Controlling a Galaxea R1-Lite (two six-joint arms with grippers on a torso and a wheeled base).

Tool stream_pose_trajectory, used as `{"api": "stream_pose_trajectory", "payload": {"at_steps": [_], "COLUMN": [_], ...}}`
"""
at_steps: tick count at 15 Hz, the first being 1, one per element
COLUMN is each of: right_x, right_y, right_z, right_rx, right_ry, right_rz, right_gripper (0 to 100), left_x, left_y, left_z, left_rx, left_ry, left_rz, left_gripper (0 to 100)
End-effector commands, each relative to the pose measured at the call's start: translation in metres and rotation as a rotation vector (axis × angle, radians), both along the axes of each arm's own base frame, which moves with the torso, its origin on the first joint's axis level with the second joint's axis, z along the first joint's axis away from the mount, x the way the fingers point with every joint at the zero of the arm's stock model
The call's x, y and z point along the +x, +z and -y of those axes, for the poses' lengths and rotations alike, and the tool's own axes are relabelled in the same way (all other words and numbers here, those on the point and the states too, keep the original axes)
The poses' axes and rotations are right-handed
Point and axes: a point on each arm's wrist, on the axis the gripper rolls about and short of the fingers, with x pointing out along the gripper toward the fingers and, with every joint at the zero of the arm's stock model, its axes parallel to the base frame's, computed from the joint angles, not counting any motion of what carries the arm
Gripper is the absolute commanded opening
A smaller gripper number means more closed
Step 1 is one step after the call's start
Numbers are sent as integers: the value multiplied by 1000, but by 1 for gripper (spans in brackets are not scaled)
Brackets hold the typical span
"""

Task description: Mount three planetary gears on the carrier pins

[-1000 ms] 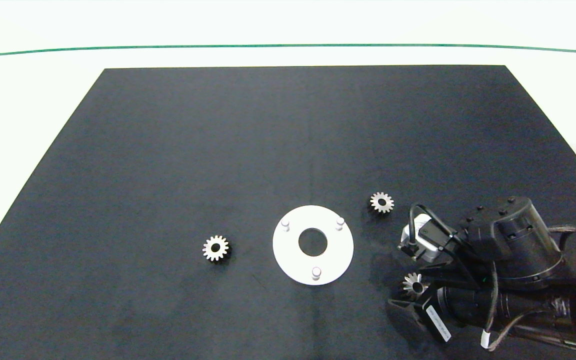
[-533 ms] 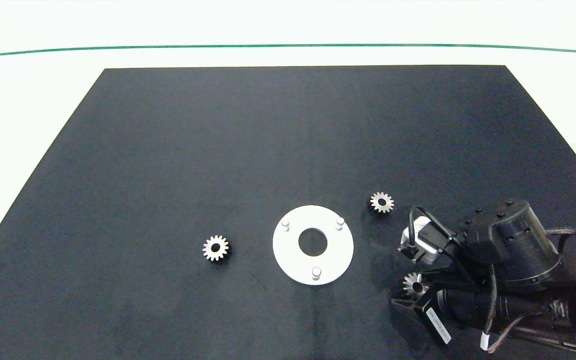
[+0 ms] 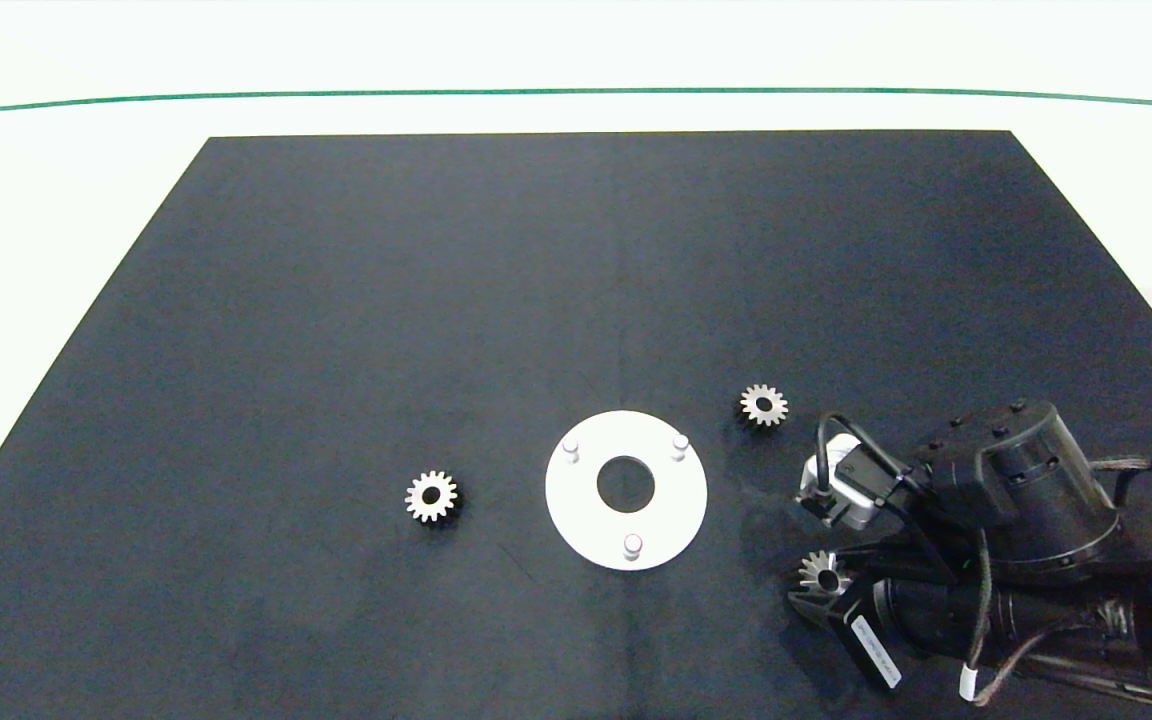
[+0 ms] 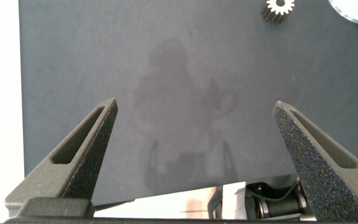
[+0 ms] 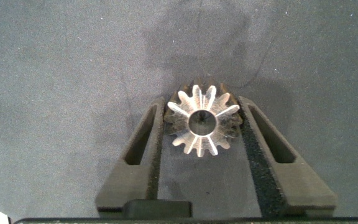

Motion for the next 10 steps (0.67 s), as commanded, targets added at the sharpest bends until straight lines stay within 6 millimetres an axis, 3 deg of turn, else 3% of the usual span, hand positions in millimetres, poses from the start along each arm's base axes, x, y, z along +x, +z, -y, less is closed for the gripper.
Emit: {"api": "stream_pose_trajectory", "payload": {"at_steps": [1,10], "right_x": [0,0], "right_y": [-1,-1], "right_z": [0,1], "right_rx": [-1,5], "right_ry": [0,4], "right_rz": [-2,-8], "right_gripper": [38,20], "left_x": [0,1], "left_y": [0,-1], "left_z": [0,0], "left_rx": [1,3], "left_ry": [0,2], "left_rz": [-2,-11], "left_gripper": [100,100]}}
